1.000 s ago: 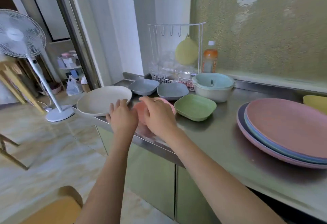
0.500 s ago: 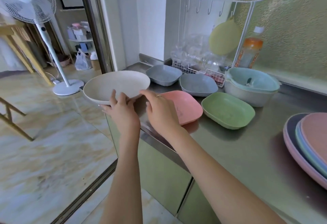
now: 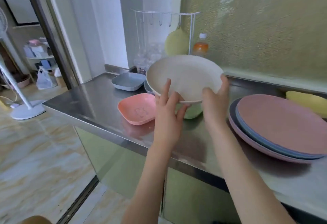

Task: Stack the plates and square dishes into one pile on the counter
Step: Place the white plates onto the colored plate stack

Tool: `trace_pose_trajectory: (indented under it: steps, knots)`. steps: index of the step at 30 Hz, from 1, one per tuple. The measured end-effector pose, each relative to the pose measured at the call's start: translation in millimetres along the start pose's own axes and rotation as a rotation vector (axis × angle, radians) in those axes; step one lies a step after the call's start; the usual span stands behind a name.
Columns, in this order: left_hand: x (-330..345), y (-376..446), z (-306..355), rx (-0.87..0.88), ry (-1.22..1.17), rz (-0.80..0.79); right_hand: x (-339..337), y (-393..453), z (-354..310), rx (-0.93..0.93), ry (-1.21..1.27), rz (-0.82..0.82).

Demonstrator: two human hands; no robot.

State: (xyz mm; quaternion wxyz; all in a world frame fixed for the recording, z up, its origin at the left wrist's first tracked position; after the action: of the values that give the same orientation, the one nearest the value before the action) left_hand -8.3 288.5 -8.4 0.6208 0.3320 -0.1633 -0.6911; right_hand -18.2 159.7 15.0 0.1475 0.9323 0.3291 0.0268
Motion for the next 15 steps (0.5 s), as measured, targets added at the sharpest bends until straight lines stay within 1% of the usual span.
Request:
trace_pose_trajectory:
  steps: [3,7,9,11,13,15]
  knots:
    - [52.8,-18.7,34.1,0.056,-0.107,-0.164,-81.9,2.9,4.2,0.021,-0.087,0.173]
    - [114.3,-33.9,68.5,0.085,-0.207,-0.358,-174.7,6.4,14.4,0.094,-0.41,0.272]
    - [141.4,-41.5,73.7,0.063,-0.213,-0.455,-208.9,10.6,25.5,0.176,-0.594,0.27]
    - [162.0,-46.1,73.1,0.04,-0.187,-0.516,-230.1,14.5,38.6,0.295,-0.744,0.245]
    - [174.5,-47.1,69.8,0.057,-0.113,-0.56,-240.7,16.6,53.1,0.371,-0.789,0.228]
    - [177.5,-44.9,64.9,0.073,-0.078,-0.569,-243.5,17.5,66.6,0.368,-0.812,0.177]
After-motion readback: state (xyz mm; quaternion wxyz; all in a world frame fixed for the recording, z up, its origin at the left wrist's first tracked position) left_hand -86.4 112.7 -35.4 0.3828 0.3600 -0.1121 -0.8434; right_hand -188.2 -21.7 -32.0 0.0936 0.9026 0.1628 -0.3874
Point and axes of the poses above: each hand's wrist, its own y-axis towards the middle knuckle, its own x-axis out of the palm, z = x × y, the point moved 3 cm from there along y, towards the middle knuckle, and after that the axes turned 5 degrees about -y, right-handed, at the moved point
